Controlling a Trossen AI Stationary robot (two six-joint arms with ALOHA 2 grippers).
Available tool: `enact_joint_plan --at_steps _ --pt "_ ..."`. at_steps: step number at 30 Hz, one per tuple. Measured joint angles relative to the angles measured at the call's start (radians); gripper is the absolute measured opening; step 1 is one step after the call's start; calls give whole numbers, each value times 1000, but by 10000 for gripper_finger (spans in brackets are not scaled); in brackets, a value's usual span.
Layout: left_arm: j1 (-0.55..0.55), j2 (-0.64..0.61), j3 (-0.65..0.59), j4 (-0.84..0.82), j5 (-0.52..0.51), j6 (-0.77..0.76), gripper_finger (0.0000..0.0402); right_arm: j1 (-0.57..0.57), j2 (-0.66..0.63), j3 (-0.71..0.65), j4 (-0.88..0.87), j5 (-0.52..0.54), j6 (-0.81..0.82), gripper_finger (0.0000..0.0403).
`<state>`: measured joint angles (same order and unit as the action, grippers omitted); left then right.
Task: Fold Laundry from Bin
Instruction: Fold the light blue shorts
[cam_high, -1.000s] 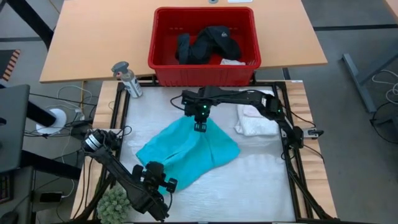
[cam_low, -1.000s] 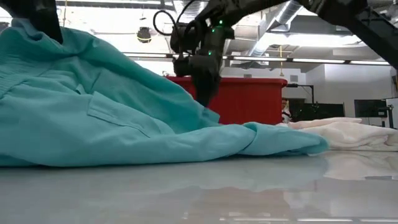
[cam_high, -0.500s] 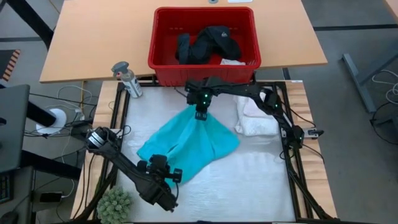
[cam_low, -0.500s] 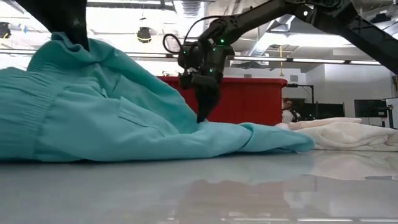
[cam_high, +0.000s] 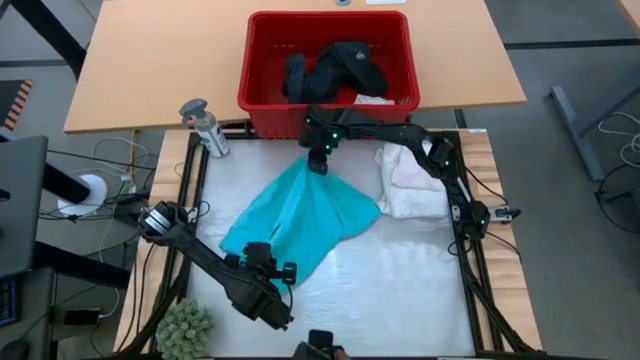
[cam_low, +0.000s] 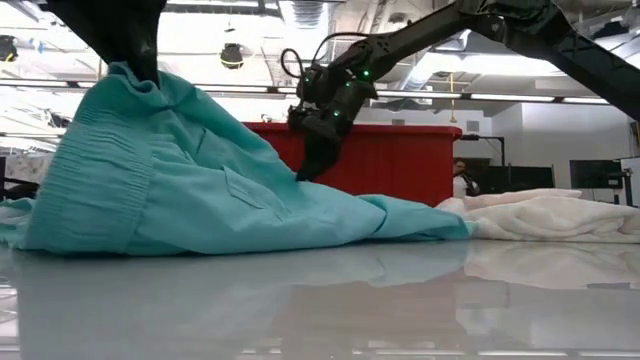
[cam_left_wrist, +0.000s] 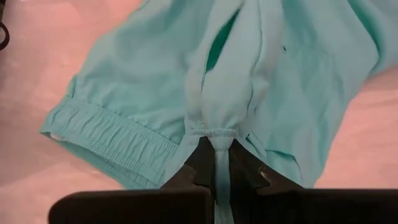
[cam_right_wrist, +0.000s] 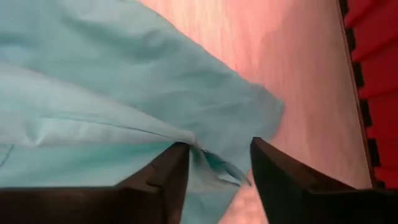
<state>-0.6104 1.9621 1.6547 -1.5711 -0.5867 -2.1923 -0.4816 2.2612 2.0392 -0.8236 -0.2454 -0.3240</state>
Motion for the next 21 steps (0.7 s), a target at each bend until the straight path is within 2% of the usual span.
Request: enact_joint_plan --at_steps 4,7,9,15,21 --pt "15 0 0 0 3 6 2 -28 0 0 -8 -46 1 244" --pt "18 0 0 0 4 -5 2 -39 0 0 51 -58 1 276" --pt "18 0 0 0 16 -15 2 -47 0 0 99 -102 1 288" --pt "4 -28 0 0 36 -23 2 -73 -5 0 192 -229 28 297" --pt "7 -36 -2 1 48 -15 2 -68 1 -15 175 -222 -14 297"
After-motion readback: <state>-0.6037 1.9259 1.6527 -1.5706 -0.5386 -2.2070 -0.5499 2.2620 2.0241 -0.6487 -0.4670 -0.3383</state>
